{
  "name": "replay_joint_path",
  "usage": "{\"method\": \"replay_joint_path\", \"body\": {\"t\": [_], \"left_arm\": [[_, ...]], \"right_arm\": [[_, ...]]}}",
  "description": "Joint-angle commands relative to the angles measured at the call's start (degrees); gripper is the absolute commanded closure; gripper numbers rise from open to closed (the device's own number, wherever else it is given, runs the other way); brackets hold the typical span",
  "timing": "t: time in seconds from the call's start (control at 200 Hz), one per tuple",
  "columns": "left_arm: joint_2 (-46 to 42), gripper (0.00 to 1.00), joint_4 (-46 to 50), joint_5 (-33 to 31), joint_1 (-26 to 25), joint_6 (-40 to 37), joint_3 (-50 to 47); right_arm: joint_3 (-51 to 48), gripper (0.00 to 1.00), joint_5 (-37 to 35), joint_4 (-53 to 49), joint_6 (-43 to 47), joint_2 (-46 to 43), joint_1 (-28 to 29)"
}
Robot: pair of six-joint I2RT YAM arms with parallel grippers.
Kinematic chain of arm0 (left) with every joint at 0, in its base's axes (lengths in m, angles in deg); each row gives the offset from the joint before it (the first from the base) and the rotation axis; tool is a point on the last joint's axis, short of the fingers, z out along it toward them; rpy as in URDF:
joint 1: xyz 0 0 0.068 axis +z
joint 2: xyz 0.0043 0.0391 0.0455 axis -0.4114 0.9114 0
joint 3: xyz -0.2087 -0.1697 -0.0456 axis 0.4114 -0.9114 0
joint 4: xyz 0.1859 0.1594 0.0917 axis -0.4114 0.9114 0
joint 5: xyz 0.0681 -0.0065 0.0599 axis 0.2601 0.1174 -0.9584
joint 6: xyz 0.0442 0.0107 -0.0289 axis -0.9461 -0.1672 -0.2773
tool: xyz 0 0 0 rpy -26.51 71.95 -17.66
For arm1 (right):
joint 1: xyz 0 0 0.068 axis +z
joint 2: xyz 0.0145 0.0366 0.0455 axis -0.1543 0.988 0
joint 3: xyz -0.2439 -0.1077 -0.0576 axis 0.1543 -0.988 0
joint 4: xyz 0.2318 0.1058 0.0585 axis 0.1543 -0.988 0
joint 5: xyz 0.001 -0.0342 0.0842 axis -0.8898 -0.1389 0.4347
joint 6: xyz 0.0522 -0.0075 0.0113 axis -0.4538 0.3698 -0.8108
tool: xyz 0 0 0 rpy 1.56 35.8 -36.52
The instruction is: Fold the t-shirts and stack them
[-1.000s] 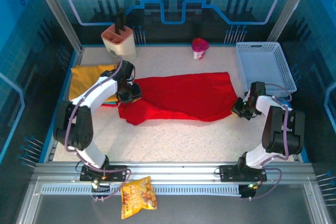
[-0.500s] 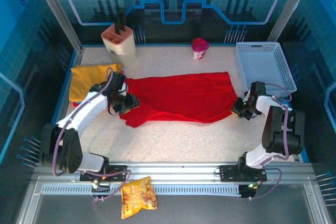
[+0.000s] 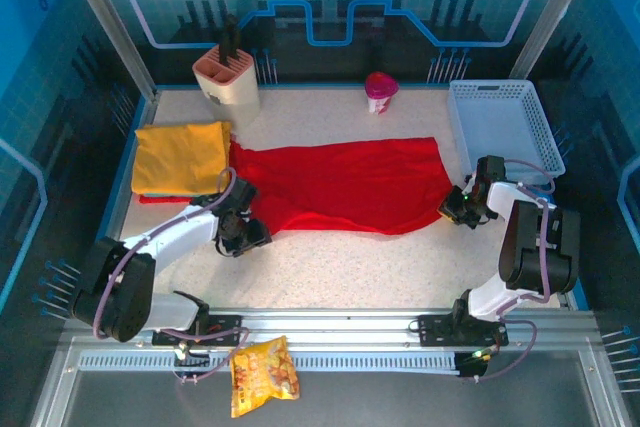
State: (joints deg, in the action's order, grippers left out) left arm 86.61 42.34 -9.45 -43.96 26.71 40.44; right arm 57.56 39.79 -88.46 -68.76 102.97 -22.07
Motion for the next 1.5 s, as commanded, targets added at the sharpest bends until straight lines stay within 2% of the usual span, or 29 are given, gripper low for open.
{"method": "replay_joint_path", "body": {"t": [0.0, 0.06, 0.155, 0.325, 0.625, 1.026, 1.136, 1.196, 1.216, 1.316, 1.406, 1.496], "left_arm": [[-0.46, 0.55, 1.51, -3.78, 2.44, -0.66, 1.97], [-0.99, 0.6, 2.1, -2.41, 5.77, -1.51, 1.75], [0.02, 0.6, 4.54, -1.96, 8.87, -3.58, 3.14], [2.41, 0.6, 5.99, -4.17, 9.11, -4.64, 4.08], [5.76, 0.64, -0.99, -4.25, 9.2, -6.34, 3.38], [8.55, 0.82, -5.06, -3.85, 9.2, -7.12, 1.62], [7.85, 0.89, -3.87, -3.58, 9.2, -7.1, 2.68], [6.57, 1.0, -0.93, -3.55, 9.2, -7.03, 4.55], [5.93, 1.0, 0.18, -3.53, 9.2, -7.16, 5.26], [2.39, 1.0, 6.1, -3.43, 9.2, -7.94, 9.76], [0.2, 1.0, 11.36, -3.04, 9.26, -9.11, 14.82], [-0.61, 1.0, 15.33, -2.35, 9.45, -10.08, 19.35]], "right_arm": [[0.47, 0.86, 0.51, -0.07, 0.82, 0.28, -0.96], [0.3, 0.86, 0.5, 0.05, 0.74, 0.33, -0.96], [0.47, 0.86, 0.67, 0.06, 0.72, 0.53, -0.94], [0.61, 0.86, 0.66, 0.15, 0.69, 0.71, -0.95], [0.74, 0.86, 0.69, 0.08, 0.74, 1.14, -0.99], [0.82, 0.86, 0.26, -0.38, 0.91, 0.93, -1.07], [0.81, 0.86, -0.03, -0.6, 0.72, 0.56, -1.06], [0.82, 0.85, -0.08, -1.25, 0.64, -0.23, -1.11], [0.82, 0.85, -0.17, -1.58, 0.57, -0.72, -1.12], [0.81, 0.73, -1.69, -3.03, 0.22, -3.68, -1.31], [0.82, 0.51, -2.76, -3.86, -0.27, -5.92, -1.69], [0.71, 0.45, -3.45, -4.16, -0.58, -7.85, -2.01]]}}
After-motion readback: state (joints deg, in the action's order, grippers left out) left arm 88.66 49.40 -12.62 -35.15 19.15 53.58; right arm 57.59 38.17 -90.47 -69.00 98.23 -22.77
